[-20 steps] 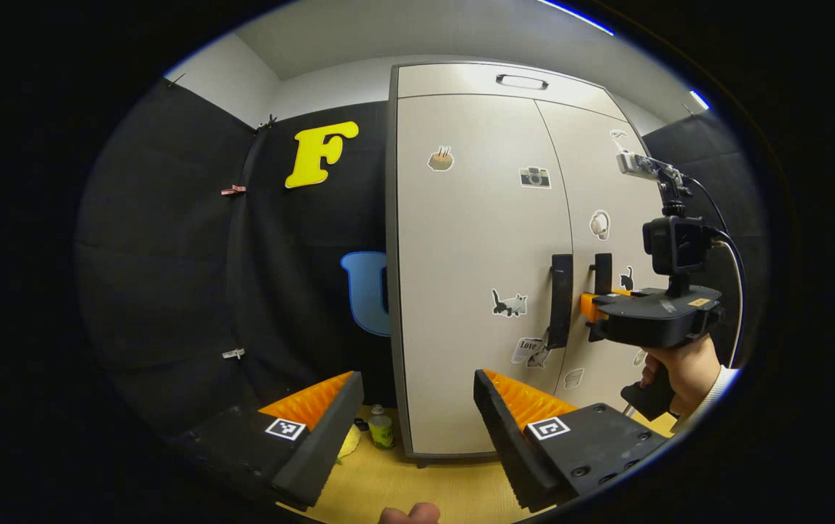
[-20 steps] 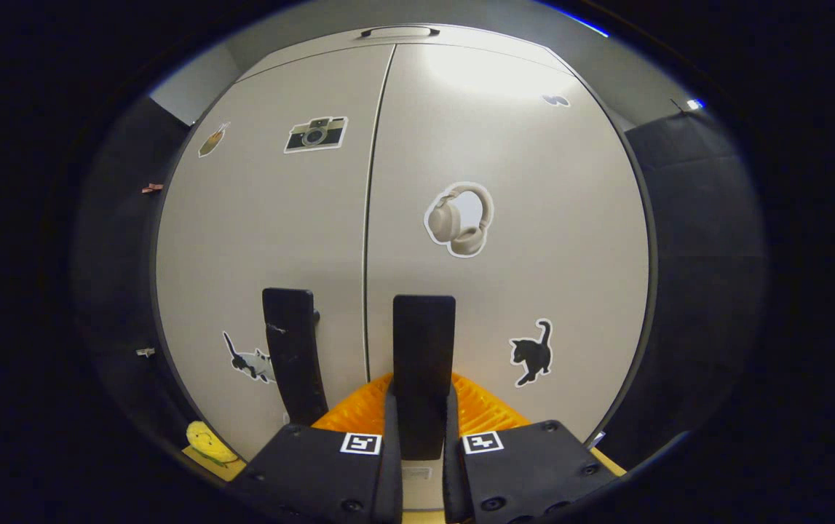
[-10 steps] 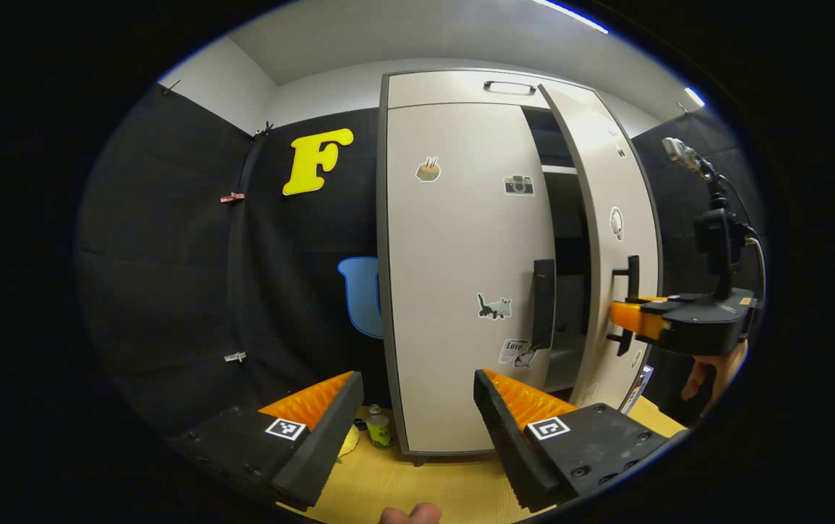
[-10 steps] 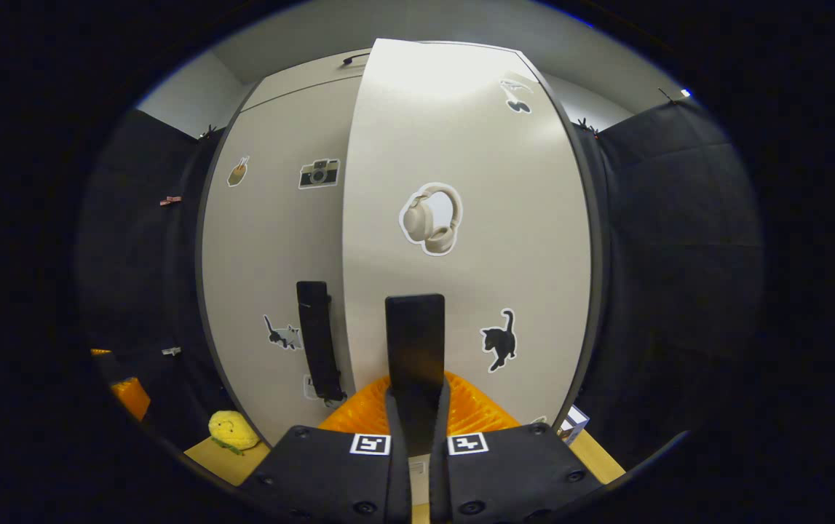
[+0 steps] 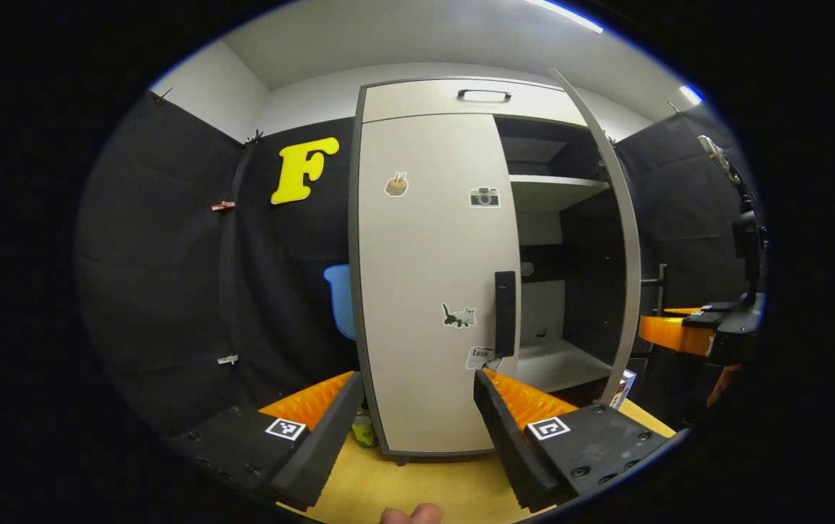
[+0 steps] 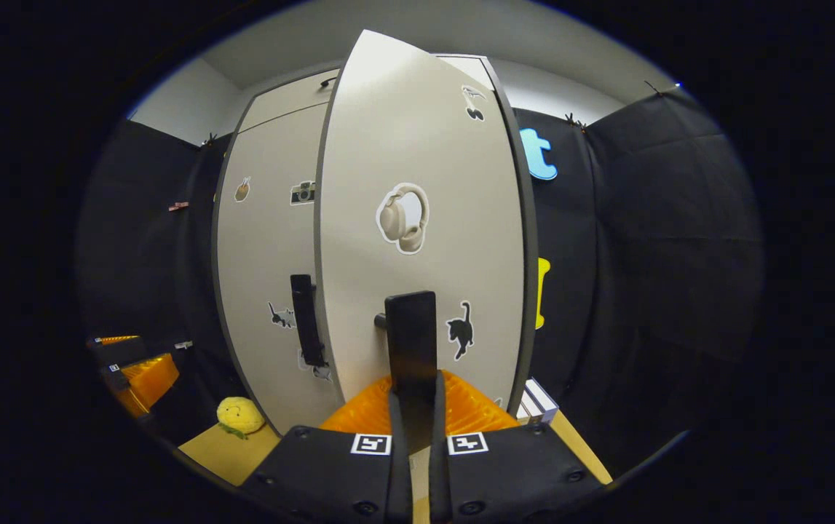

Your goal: Open the right door of the double-door shoe cabinet with the right hand, and open the left door with the left hand.

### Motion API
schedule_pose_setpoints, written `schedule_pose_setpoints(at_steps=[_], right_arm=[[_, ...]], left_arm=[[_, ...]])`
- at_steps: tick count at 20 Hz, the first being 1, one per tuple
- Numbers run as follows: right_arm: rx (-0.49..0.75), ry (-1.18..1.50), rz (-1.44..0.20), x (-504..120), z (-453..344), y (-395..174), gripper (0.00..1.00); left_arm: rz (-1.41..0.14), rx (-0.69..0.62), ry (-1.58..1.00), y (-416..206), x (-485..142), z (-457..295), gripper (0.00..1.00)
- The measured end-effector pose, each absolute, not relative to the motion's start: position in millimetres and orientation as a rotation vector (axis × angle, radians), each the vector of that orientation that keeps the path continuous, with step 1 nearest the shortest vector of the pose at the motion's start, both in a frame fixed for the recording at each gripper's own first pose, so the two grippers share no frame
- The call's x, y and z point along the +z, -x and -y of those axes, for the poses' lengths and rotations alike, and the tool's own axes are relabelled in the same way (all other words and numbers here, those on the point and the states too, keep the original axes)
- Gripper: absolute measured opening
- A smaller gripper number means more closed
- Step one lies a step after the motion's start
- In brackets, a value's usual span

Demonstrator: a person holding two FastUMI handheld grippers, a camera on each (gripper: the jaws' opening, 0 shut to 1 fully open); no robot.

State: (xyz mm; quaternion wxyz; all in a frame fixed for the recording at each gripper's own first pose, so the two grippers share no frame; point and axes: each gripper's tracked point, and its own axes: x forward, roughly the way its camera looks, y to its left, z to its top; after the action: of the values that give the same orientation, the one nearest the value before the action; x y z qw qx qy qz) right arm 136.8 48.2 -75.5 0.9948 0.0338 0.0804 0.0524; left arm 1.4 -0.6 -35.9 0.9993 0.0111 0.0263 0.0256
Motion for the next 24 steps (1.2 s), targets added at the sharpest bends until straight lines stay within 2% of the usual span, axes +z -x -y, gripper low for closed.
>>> schedule_pose_setpoints(at_steps=[9, 16, 17, 19, 20, 24], right_arm=[[0.130, -0.097, -0.209, -72, -14, -124, 0.12], [0.060, -0.078, -0.200, -70, 26, -131, 0.09], [0.084, -0.106, -0.205, -70, 25, -130, 0.06], [0.127, -0.152, -0.211, -68, 11, -129, 0.05], [0.126, -0.135, -0.209, -68, 12, -129, 0.08], [0.121, -0.110, -0.207, -69, 19, -132, 0.07]], left_arm=[[-0.063, 0.025, -0.009, 1, -31, 66, 0.94], [-0.049, 0.019, -0.025, -2, -18, 104, 0.95], [-0.047, 0.019, -0.024, -3, -16, 107, 0.95], [-0.046, 0.020, -0.030, -5, -14, 112, 0.95], [-0.047, 0.020, -0.034, -7, -13, 115, 0.95], [-0.044, 0.014, -0.029, -12, -10, 122, 0.94]])
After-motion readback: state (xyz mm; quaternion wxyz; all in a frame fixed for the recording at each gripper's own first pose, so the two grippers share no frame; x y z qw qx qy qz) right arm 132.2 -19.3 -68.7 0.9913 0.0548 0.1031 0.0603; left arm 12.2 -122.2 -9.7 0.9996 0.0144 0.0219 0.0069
